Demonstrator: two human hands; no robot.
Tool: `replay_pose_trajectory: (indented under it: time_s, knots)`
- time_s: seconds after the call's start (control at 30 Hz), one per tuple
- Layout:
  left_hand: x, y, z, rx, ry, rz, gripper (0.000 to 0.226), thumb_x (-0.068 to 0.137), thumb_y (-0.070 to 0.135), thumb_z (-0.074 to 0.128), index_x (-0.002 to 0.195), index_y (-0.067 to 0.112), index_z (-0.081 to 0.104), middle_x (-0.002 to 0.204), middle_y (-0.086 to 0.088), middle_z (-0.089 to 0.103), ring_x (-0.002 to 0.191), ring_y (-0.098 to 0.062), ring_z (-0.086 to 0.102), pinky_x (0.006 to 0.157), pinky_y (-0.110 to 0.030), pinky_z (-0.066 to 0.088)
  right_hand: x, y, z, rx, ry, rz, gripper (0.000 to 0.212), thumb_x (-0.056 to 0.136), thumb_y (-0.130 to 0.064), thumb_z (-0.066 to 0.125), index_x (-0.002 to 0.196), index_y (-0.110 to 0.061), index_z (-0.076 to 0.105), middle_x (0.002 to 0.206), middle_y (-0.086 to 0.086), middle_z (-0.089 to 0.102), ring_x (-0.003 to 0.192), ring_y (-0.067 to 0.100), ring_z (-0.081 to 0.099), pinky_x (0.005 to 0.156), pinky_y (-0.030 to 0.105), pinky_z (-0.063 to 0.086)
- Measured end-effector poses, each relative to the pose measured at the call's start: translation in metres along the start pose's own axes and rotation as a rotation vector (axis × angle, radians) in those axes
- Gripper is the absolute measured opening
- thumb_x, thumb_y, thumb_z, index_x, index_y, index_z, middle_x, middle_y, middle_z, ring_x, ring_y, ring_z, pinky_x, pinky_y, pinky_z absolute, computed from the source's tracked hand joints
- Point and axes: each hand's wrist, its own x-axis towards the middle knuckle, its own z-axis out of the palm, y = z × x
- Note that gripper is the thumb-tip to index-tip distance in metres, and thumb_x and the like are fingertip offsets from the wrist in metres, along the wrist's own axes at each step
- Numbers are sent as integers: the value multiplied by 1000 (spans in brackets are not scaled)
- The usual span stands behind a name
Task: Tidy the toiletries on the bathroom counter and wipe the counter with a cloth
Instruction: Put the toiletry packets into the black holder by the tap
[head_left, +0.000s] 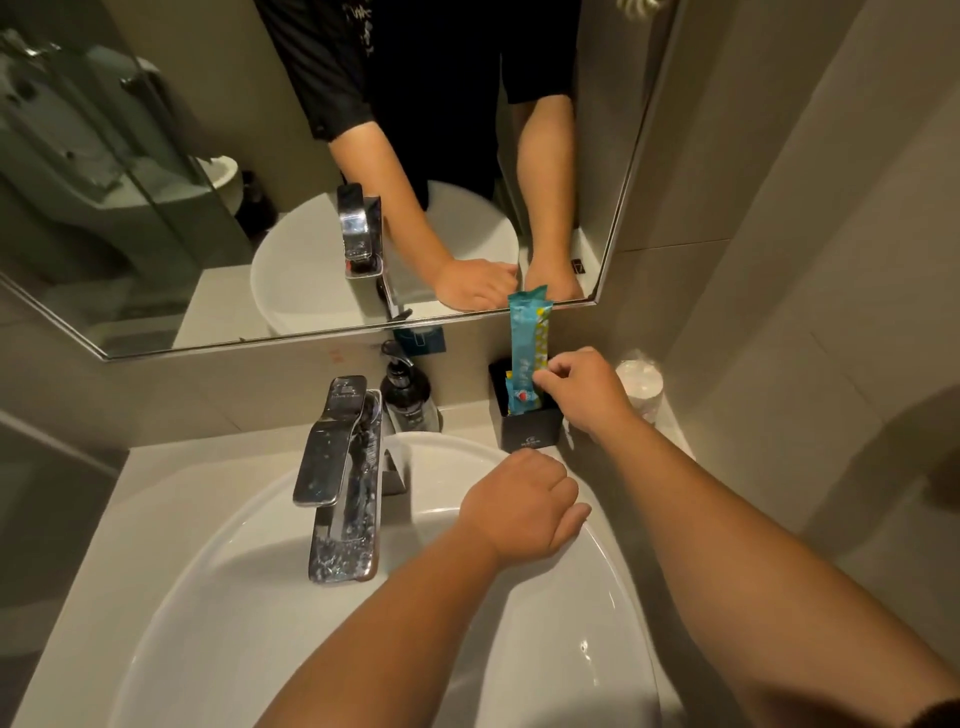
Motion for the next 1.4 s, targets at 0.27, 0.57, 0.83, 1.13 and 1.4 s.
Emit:
replay_pose_trajectory:
  time_s: [0.27,0.57,0.83,1.13,1.4]
  knots:
    - [-1,-2,-1,20,-38,-31,39,97,34,41,79,8,62,74,-10,59,74,-31,53,79,-40,41,-27,1,-31,26,94,62,17,83,-27,65,97,-17,67,91,2,57,79,21,57,70,31,46]
    - [1,-2,-1,31,-107,-25,46,97,39,30,79,12,63,75,-7,61,75,-30,55,76,-38,43,-189,107,-70,-535,93,381,24,93,-26,48,91,-10,66,96,12,68,86,32,63,69,33,48]
    - [1,4,-4,45,-134,-54,53,96,41,24,81,11,64,78,-8,62,77,-32,55,77,-40,42,-214,129,-48,-707,-22,464,11,87,-10,54,97,-12,57,107,12,59,89,29,64,67,35,51]
    - [0,8,-8,16,-114,-58,49,96,38,27,77,8,62,74,-11,61,73,-32,55,75,-39,42,-205,136,-47,-527,-13,534,8,84,-8,54,90,-8,60,99,15,66,88,35,63,62,32,42]
    - [-1,10,-10,12,-108,-76,48,96,37,29,79,8,63,77,-11,62,77,-33,55,79,-39,43,-186,115,-63,-75,166,493,8,78,-8,50,75,-13,55,76,6,65,73,28,61,65,35,50]
